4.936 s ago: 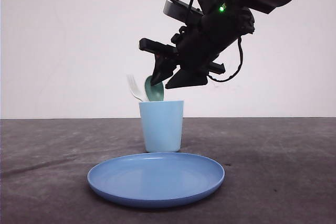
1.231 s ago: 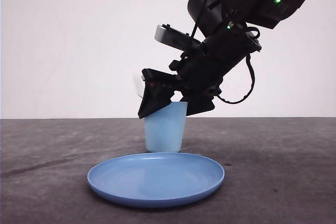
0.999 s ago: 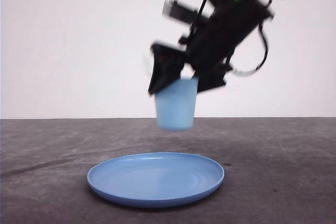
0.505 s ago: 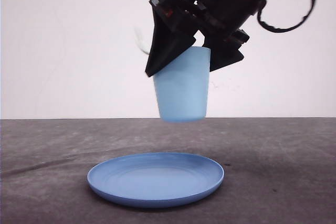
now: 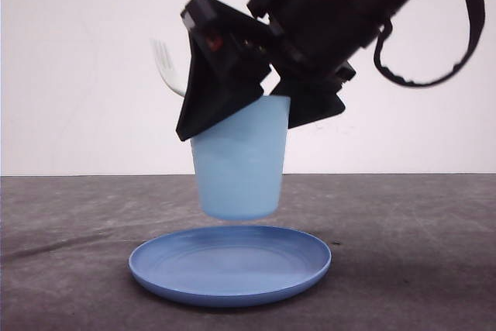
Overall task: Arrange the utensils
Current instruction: 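Grip the cup with the right gripper and lift it toward the plate, then lower the cup onto the plate center and open the right gripper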
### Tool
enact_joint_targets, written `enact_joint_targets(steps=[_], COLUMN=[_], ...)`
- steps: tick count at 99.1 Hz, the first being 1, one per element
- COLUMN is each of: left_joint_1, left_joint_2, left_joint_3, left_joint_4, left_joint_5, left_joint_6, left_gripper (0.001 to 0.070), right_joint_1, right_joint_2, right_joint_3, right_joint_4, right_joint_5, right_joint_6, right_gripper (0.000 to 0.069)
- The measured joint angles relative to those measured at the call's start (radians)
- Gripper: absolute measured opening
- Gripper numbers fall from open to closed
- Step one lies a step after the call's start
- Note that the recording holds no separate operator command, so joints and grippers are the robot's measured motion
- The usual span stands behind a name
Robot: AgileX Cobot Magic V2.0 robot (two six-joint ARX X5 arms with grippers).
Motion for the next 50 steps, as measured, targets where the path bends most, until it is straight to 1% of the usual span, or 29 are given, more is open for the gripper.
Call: enact_joint_targets(steps=[9,36,50], left_joint_1=[0.0,0.0,0.0], left_joint_2=[0.0,0.0,0.0], left_joint_3=[0.0,0.0,0.0], left_joint_4=[0.0,0.0,0.0], left_joint_5=[0.0,0.0,0.0], left_joint_6=[0.0,0.0,0.0], left_gripper=[0.0351,0.0351,0.0351], right_joint_1=[-0.001,0.0,0.0], right_joint_2=[0.012,0.125,0.169], right_joint_3=[-0.025,-0.026,-0.027], right_joint_4=[0.072,0.156,0.171], right_joint_5=[0.002,0.0,0.0], right_joint_6=[0.014,0.023,0.024], right_gripper=[0.0465,0.0465,0.0465])
